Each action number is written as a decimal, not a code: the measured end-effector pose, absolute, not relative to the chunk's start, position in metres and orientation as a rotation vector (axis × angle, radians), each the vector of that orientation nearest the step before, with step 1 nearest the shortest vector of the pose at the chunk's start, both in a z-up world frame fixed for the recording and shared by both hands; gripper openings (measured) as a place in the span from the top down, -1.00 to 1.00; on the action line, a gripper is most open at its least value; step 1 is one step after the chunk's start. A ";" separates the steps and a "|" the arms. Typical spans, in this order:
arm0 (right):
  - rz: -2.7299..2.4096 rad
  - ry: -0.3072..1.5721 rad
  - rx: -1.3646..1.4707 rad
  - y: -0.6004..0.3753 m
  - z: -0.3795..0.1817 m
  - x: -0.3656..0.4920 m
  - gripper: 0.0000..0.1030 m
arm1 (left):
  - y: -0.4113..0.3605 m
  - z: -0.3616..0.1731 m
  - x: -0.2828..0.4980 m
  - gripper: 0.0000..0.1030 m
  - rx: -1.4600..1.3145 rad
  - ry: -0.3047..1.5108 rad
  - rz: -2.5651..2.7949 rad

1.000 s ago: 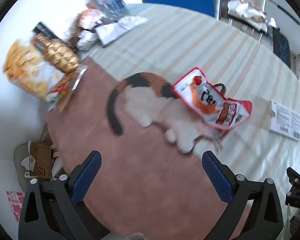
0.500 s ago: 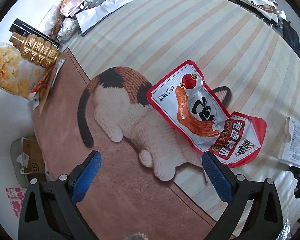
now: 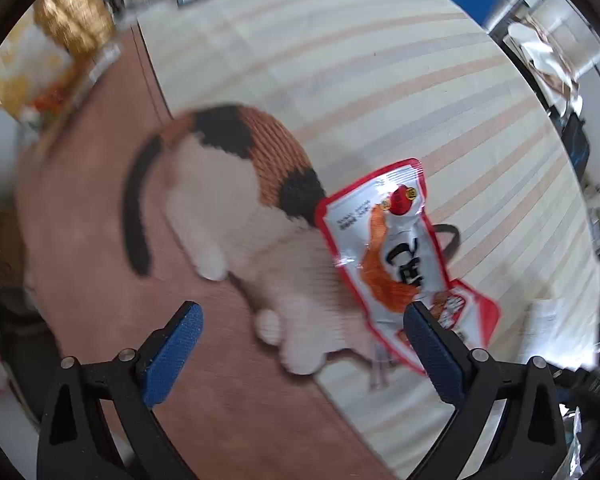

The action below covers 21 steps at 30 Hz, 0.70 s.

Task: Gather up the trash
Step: 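Grasp the red-and-white snack pouch with the left tool while the right tool grasps the white medicine box, then lift the snack pouch and white box up from the table with both tools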

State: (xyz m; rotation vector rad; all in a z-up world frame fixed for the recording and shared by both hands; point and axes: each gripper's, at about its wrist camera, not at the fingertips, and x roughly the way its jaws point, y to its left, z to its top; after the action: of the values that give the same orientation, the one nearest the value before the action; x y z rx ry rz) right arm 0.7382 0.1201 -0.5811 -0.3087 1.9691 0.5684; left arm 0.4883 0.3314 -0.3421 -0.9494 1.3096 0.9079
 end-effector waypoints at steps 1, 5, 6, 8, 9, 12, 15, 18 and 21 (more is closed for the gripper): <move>0.573 1.899 -0.344 0.124 -0.573 0.740 -0.91 | 0.334 -0.349 0.493 -0.98 -1.012 1.308 0.883; 0.538 1.695 -0.437 0.133 -0.554 0.738 -0.91 | 0.345 -0.373 0.516 -0.98 -1.183 1.309 0.827; 0.541 1.664 -0.454 0.137 -0.552 0.735 -0.91 | 0.348 -0.377 0.522 -0.98 -1.206 1.308 0.824; 0.543 1.626 -0.485 0.145 -0.550 0.726 -0.91 | 0.352 -0.382 0.535 -0.84 -1.216 1.304 0.846; 0.545 1.610 -0.491 0.147 -0.551 0.724 -0.91 | 0.353 -0.381 0.540 -0.43 -1.195 1.304 0.858; 0.525 1.558 -0.496 0.149 -0.544 0.696 -0.91 | 0.345 -0.376 0.558 -0.25 -1.062 1.328 0.835; 0.527 1.556 -0.476 0.141 -0.542 0.675 -0.86 | 0.317 -0.366 0.578 -0.16 -0.798 1.359 0.721; 0.515 1.536 -0.487 0.124 -0.541 0.651 -0.60 | 0.275 -0.364 0.587 -0.16 -0.512 1.407 0.587; 0.472 1.554 -0.450 0.101 -0.539 0.636 -0.57 | 0.246 -0.366 0.577 -0.16 -0.391 1.438 0.514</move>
State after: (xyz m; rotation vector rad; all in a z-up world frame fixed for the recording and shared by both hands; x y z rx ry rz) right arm 0.6360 0.1006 -0.5392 -0.4496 1.5537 0.4723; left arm 0.5772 0.2464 -0.3663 -0.3909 1.4382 0.5143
